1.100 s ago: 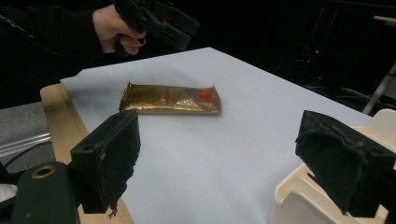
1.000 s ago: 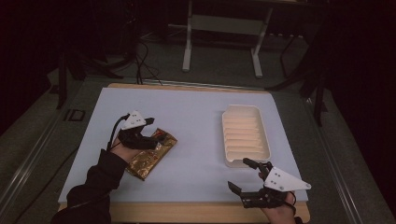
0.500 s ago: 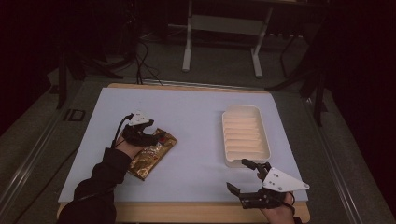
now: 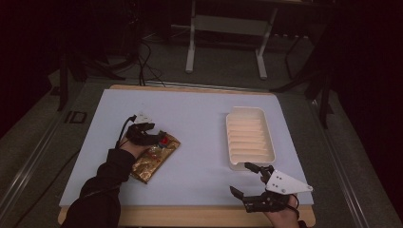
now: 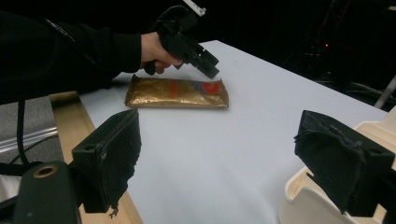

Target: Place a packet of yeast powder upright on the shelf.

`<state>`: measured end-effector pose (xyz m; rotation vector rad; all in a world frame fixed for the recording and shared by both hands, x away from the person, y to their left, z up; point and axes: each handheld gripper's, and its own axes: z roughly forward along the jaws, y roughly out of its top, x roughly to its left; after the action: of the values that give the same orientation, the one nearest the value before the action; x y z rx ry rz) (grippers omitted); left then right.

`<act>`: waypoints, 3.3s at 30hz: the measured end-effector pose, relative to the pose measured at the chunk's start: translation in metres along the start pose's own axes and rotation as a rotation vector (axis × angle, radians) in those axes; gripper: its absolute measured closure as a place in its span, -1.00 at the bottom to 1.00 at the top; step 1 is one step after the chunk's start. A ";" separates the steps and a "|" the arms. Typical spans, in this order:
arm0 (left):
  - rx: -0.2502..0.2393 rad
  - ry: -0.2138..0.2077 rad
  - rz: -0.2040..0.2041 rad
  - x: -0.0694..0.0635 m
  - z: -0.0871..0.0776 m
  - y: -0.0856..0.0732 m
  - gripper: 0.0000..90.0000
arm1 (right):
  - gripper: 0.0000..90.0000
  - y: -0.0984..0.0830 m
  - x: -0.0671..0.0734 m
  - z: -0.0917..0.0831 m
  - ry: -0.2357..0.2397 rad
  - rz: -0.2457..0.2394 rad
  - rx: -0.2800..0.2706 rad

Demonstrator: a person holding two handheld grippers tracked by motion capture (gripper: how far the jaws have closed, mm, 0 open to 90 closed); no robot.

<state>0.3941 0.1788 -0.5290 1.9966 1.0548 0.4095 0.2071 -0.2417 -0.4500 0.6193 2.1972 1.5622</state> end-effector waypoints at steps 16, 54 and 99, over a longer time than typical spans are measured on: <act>0.125 0.027 -0.006 -0.003 0.025 -0.007 -0.22 | -0.68 -0.001 0.000 0.002 0.008 0.000 0.008; 0.082 0.023 0.076 -0.023 -0.006 0.002 0.94 | -0.64 0.001 -0.001 0.000 0.003 0.008 0.016; -0.255 -0.147 0.154 -0.100 -0.117 0.025 0.95 | -0.67 0.011 -0.005 -0.004 -0.027 -0.004 0.032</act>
<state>0.2769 0.1513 -0.4291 1.8529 0.7221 0.4485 0.2104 -0.2442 -0.4386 0.6414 2.2069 1.5105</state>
